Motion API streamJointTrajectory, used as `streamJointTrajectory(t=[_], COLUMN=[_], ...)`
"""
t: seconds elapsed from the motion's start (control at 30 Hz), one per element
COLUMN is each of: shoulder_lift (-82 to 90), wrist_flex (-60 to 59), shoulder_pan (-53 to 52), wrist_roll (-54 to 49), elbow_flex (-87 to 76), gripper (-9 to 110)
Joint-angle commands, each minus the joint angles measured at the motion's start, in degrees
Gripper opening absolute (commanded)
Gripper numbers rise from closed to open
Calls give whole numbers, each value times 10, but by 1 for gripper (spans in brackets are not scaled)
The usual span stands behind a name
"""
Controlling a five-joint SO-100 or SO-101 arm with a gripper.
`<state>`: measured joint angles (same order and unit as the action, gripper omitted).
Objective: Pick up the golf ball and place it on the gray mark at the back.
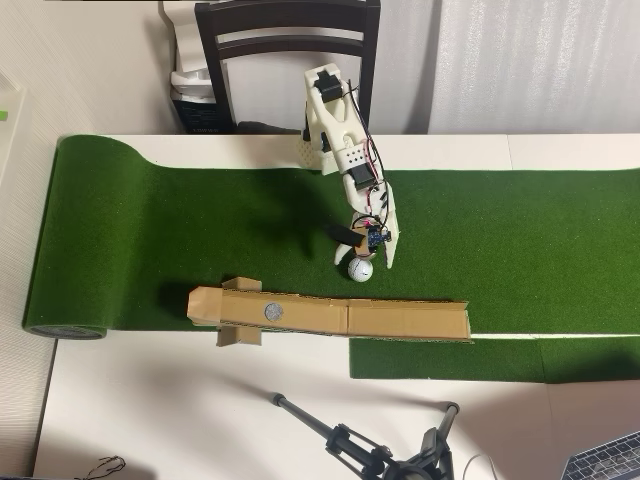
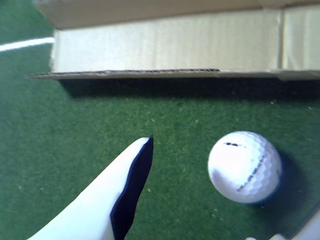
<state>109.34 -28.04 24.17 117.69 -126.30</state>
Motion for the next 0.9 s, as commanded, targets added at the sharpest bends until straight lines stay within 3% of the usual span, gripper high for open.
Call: streamJointTrajectory(t=[0.0, 0.3, 0.87], shoulder_lift=[5, -106, -118], wrist_flex=[7, 8, -43], shoulder_pan=[-2, -7, -33], wrist_roll=[4, -5, -23], elbow_flex=[53, 88, 94], gripper=[55, 55, 55])
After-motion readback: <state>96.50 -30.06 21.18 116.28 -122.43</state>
